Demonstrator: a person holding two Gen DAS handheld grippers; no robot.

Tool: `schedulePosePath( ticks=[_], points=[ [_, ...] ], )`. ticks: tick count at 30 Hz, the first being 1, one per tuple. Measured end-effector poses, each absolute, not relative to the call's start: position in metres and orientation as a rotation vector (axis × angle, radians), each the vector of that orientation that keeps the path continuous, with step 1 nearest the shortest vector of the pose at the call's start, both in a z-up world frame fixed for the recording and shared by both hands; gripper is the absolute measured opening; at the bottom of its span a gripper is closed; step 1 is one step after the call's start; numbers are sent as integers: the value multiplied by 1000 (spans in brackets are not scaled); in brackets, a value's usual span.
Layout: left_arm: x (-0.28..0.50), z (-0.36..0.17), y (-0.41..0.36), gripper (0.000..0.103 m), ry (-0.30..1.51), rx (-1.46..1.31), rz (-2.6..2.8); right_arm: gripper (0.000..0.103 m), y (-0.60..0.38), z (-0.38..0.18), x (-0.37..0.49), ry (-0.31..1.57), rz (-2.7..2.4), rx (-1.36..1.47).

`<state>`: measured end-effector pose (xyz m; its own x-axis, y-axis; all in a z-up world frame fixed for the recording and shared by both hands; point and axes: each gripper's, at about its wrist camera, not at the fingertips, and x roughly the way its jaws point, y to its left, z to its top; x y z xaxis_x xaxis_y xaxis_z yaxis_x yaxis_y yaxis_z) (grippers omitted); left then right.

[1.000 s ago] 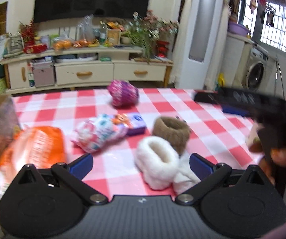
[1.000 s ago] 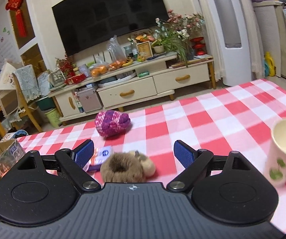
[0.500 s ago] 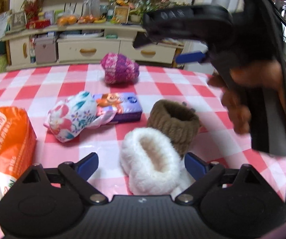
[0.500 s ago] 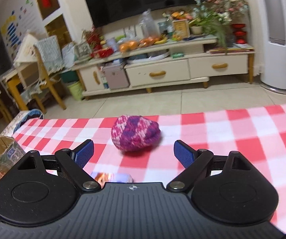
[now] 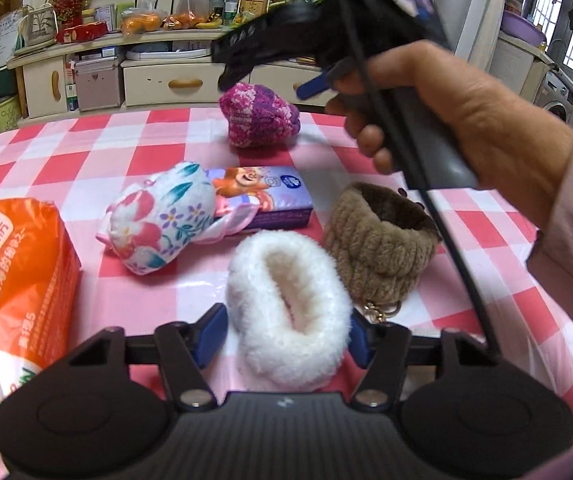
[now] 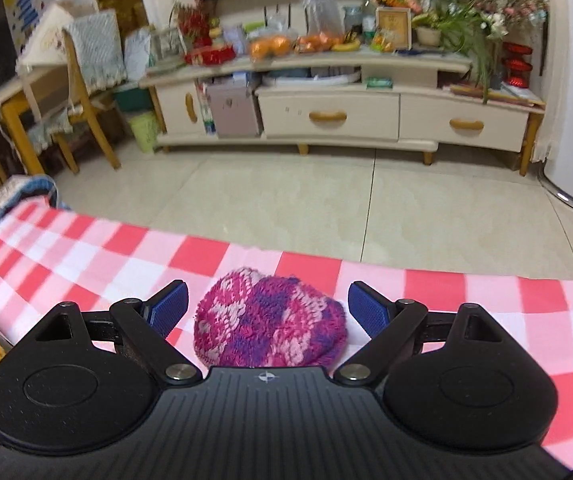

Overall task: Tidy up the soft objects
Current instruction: 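Move left tool to white fluffy slipper while right tool approaches purple knit hat, then close left gripper on white slipper while right gripper grasps purple knit hat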

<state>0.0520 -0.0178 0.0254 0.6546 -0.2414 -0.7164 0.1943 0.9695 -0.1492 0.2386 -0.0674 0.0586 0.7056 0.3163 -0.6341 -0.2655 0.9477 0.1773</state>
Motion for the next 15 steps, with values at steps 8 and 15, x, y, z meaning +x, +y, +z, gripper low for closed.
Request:
schedulePosePath(
  ticks=[8,15],
  points=[
    [49,27,-12,41,825,-74,-244,93,-55,43,236,724,340,31],
    [40,27,-8,38,828,-78,-254,83,-47,47,205,740,466,-38]
  ],
)
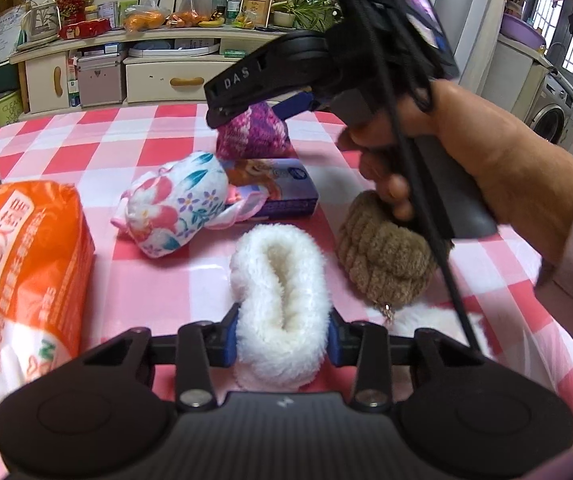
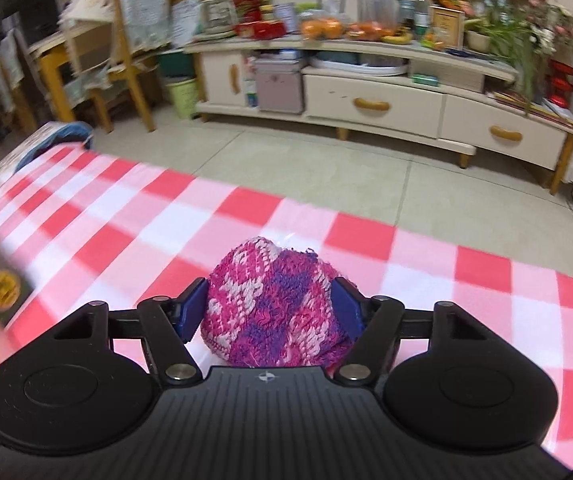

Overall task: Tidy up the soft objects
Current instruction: 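Close left gripper on white slipper while right gripper grasps purple knit hat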

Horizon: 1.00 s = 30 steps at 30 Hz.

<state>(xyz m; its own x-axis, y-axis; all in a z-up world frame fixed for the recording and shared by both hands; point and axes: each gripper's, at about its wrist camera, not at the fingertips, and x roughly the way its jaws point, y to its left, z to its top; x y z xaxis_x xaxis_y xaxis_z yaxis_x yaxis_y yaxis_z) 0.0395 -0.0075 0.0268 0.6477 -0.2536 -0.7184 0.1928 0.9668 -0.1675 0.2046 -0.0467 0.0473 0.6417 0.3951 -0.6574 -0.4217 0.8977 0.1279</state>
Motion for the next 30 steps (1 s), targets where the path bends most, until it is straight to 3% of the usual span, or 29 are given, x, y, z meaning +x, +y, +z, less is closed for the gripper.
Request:
schedulePosePath(
  ticks=[8,9,12,15,18,21,25,28,29,30],
  points=[
    [19,28,0,36,844,-101,-282,76,-48,49,150,767,527,-68],
    [16,28,2,36,848,-107,-286,67,-49,48,144,772,526,-63],
    [8,28,6,35,854,-118,-299,62,-54,45,124,786,511,-36],
    [2,29,9,34,859,-131,-310,48,-57,43,107,765,466,-27],
    [-4,32,13,34,856,-147,-321,41,-61,44,94,730,430,12],
    [-7,37,19,34,842,-160,-325,17,-61,45,82,697,400,35],
    [-11,39,27,34,848,-191,-324,18,-61,40,67,701,388,46],
    [-16,42,31,34,835,-190,-314,27,-62,41,61,685,370,56],
    [-16,43,33,34,834,-195,-313,33,-63,42,58,678,356,63],
    [-16,44,34,34,831,-199,-312,59,-64,44,59,670,339,71]
  ],
)
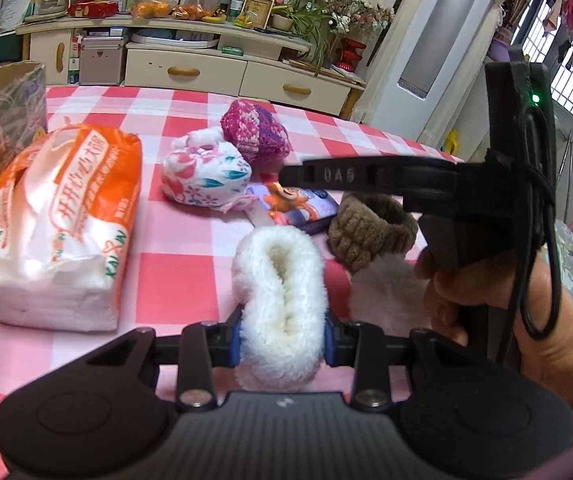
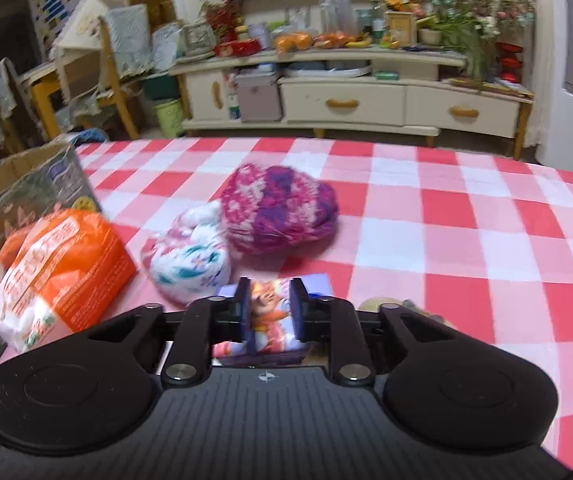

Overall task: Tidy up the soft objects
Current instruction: 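Close left gripper on white slipper while right gripper grasps purple knit hat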

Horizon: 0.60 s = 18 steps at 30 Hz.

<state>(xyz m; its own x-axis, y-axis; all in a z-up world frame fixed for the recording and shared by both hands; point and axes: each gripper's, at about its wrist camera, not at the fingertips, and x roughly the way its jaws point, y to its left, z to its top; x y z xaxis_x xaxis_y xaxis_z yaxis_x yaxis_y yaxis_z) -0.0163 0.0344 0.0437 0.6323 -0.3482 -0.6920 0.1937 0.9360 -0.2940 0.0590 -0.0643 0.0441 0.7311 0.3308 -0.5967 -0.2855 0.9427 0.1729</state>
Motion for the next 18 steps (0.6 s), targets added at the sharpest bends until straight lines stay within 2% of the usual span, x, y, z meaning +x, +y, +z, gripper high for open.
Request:
schedulePosePath(
  ticks=[1,2,3,13,18],
  points=[
    [-16,45,36,34,827,-200,-312,89,-65,46,61,661,324,82],
    [-16,46,36,34,824,-199,-310,99,-66,47,62,651,317,93],
    [-16,47,38,34,822,-199,-309,102,-67,50,65,634,310,109],
    [-9,54,51,34,805,-213,-285,103,-56,42,137,715,274,253],
    [-7,54,54,34,807,-216,-282,103,-39,29,160,779,261,210]
  ],
)
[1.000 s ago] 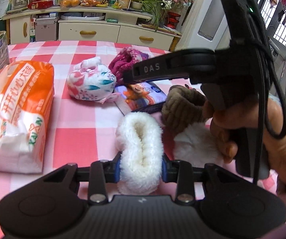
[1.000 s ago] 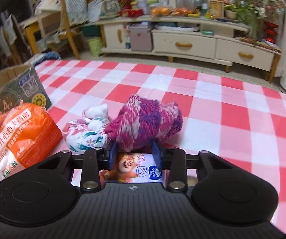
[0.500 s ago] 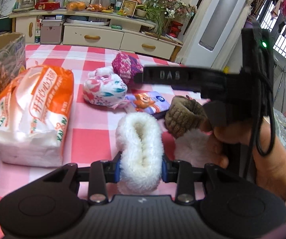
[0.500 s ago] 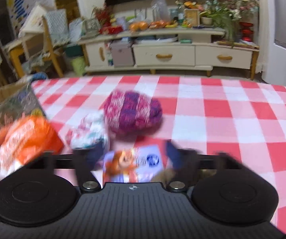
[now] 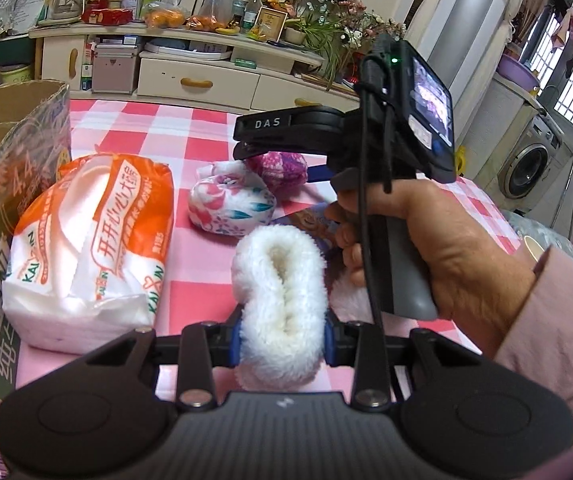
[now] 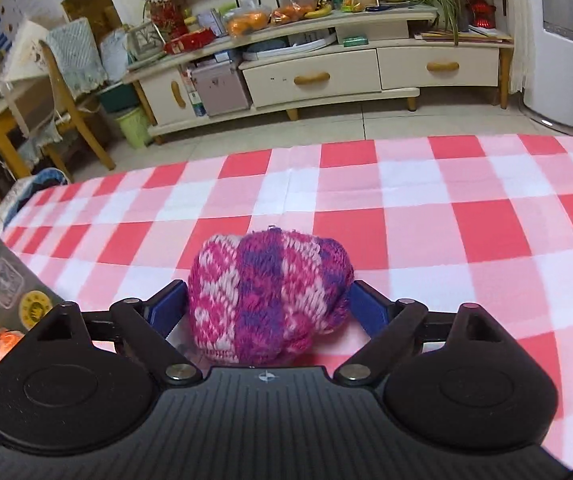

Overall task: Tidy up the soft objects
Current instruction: 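Close left gripper on white slipper while right gripper grasps purple knit hat, then carry slipper and knit hat into the box and open both grippers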

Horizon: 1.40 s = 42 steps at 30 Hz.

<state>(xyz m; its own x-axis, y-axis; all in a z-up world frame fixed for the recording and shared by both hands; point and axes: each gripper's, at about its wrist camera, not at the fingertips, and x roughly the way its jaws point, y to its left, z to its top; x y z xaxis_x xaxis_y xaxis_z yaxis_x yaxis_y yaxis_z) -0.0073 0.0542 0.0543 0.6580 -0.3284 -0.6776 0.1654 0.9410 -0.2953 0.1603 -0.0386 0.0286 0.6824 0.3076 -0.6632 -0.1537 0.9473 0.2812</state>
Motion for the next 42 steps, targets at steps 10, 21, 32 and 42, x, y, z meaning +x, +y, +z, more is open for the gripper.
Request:
schedulePosePath(
  ticks=[10,21,32,42],
  points=[
    [-13,60,57,34,777,-221,-287,59,-44,36,143,718,231,198],
    [-16,70,62,34,733,-236,-296,53,-68,62,93,603,206,242],
    [-21,80,70,34,683,-246,-288,53,-82,83,35,579,235,308],
    [-27,103,108,34,592,-306,-232,53,-56,116,14,529,317,315]
  ],
)
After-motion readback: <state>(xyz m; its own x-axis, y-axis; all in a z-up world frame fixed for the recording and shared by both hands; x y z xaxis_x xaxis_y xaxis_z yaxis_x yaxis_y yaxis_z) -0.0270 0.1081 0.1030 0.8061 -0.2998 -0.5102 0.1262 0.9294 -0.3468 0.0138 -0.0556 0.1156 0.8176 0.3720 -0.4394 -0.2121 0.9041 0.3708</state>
